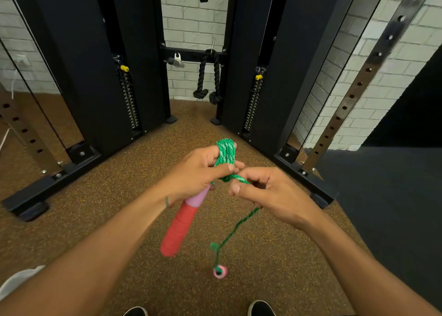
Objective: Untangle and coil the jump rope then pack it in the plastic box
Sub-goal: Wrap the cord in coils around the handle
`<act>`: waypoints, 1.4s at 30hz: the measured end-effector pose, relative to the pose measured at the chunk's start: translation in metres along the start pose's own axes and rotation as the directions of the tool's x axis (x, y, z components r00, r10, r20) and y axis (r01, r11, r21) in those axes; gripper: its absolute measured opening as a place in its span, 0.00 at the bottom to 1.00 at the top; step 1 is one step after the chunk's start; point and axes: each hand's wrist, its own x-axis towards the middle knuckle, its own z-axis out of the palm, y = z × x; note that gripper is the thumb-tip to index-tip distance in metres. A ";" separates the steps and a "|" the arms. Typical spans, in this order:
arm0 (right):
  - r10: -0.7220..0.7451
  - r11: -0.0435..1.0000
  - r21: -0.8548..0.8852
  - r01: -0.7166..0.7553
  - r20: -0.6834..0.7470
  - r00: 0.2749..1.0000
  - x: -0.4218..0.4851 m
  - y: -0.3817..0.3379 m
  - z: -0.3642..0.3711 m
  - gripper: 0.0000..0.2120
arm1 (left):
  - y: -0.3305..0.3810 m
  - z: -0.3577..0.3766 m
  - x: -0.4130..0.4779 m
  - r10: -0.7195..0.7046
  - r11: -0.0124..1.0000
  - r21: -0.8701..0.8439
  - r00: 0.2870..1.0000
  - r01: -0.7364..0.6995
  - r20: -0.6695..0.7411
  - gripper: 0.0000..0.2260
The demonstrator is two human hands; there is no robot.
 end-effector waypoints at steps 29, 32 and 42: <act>0.059 0.932 0.361 0.020 -0.207 0.976 0.013 0.019 -0.014 0.10 | 0.011 0.012 -0.010 0.039 0.921 -0.374 0.932 0.106 0.360 0.18; 0.072 0.931 0.364 -0.002 -0.179 0.981 0.014 0.021 -0.012 0.14 | 0.013 0.008 -0.008 0.063 0.883 -0.462 0.956 0.080 0.286 0.16; 0.187 0.967 0.178 -0.185 0.006 0.982 0.012 0.021 -0.001 0.09 | 0.017 0.005 -0.007 0.053 0.893 -0.450 0.998 -0.029 0.042 0.19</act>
